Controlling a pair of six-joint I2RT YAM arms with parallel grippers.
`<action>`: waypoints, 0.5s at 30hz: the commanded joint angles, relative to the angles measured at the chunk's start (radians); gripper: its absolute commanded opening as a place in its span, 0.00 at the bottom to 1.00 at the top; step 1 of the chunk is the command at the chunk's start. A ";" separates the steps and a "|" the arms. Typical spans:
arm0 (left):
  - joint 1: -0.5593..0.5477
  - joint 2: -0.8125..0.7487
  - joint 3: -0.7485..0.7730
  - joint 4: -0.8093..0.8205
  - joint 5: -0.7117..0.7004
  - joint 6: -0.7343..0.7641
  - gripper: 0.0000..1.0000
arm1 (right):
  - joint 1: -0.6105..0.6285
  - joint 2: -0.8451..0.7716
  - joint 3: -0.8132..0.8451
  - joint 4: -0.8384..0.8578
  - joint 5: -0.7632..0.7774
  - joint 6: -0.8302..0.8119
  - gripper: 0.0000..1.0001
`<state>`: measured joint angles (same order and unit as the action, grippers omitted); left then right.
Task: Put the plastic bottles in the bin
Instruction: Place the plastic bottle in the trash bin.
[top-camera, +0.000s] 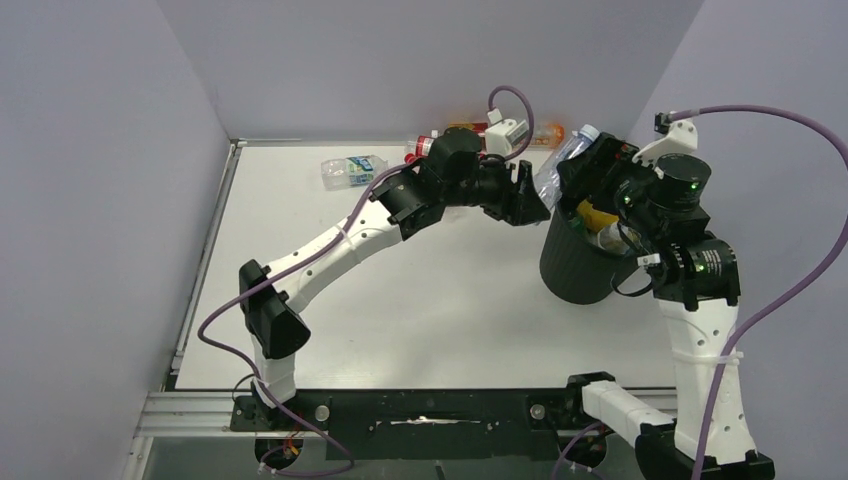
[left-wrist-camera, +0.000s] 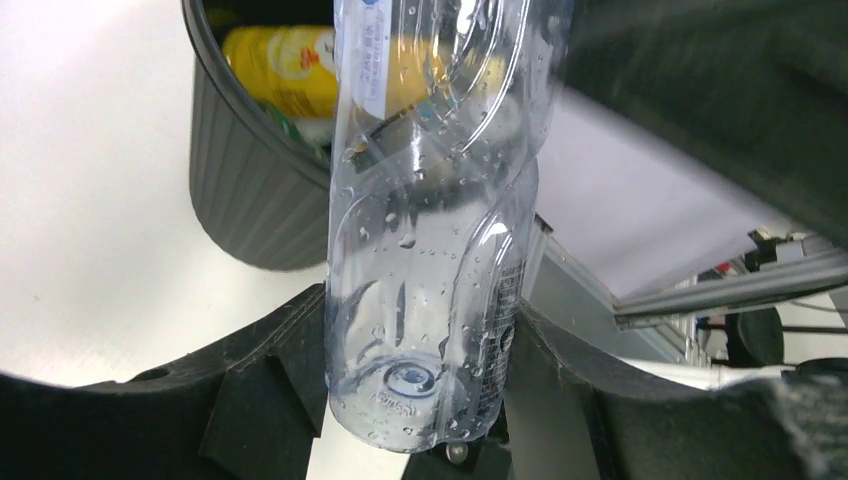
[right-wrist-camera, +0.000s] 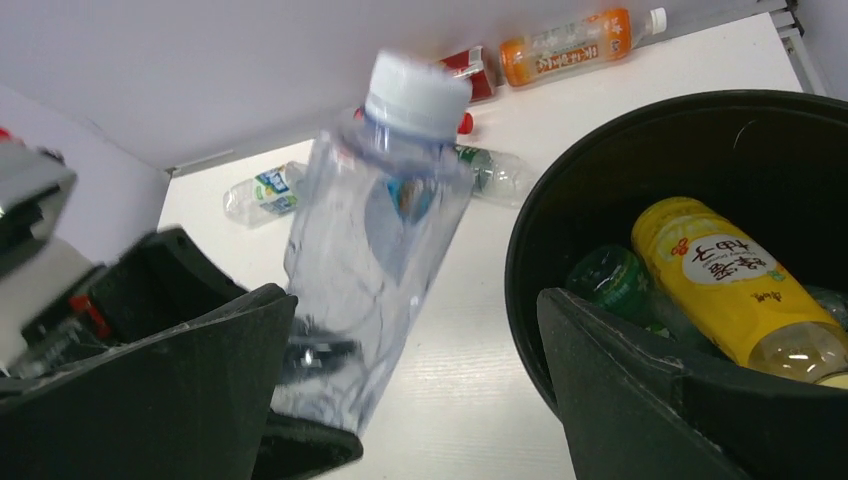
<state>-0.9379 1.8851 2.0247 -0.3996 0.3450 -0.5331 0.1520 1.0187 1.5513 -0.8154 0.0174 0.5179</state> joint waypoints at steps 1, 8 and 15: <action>-0.032 -0.095 -0.070 0.126 0.066 0.008 0.42 | -0.091 -0.004 -0.037 0.183 -0.126 0.057 0.98; -0.032 -0.118 -0.136 0.167 0.063 0.001 0.42 | -0.224 -0.023 -0.151 0.345 -0.402 0.166 0.98; -0.032 -0.125 -0.149 0.199 0.065 0.003 0.42 | -0.296 -0.017 -0.181 0.354 -0.496 0.186 0.90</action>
<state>-0.9714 1.8206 1.8584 -0.3069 0.3866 -0.5388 -0.1204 1.0172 1.3708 -0.5545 -0.3733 0.6743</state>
